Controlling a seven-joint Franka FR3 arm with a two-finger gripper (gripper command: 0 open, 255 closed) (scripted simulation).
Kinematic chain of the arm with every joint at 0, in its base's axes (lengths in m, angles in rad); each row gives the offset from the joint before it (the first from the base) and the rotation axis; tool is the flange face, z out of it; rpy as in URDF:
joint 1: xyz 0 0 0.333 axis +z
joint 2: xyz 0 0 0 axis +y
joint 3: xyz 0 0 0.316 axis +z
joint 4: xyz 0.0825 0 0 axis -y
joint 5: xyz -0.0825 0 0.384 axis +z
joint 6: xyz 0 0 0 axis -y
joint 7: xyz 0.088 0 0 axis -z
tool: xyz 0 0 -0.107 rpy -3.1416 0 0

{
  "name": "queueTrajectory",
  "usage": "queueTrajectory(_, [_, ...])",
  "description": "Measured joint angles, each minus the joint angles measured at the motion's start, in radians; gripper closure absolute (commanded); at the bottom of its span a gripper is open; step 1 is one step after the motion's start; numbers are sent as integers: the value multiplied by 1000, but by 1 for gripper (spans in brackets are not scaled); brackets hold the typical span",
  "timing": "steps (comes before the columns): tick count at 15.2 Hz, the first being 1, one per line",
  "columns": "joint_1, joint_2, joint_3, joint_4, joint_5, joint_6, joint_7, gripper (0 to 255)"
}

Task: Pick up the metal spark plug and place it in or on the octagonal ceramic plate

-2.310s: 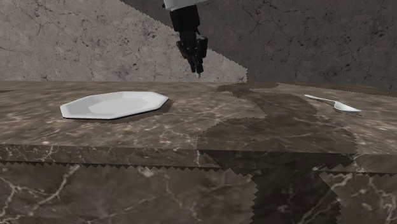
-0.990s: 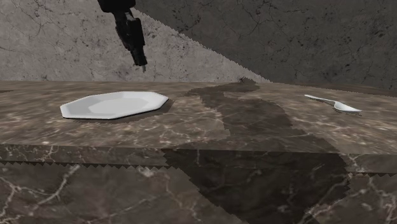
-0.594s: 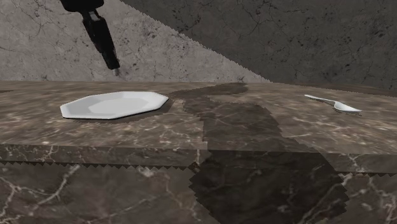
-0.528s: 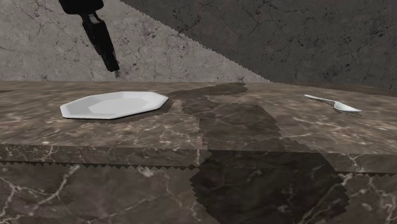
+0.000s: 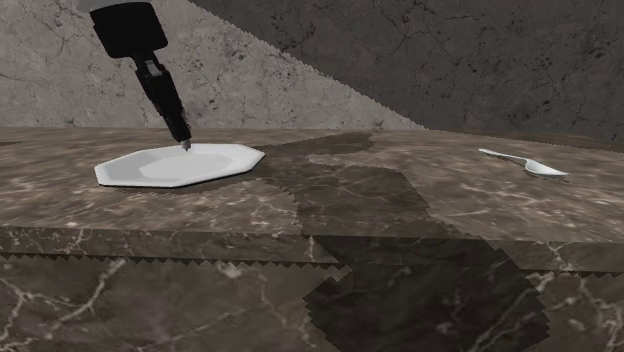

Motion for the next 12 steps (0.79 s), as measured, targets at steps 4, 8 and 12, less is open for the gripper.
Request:
queueTrajectory(4, [4,-5,4,-34,4,29,4,255])
queueTrajectory(8, [5,-7,4,-37,5,31,4,255])
queueTrajectory(12, [5,-7,4,-37,5,31,4,0])
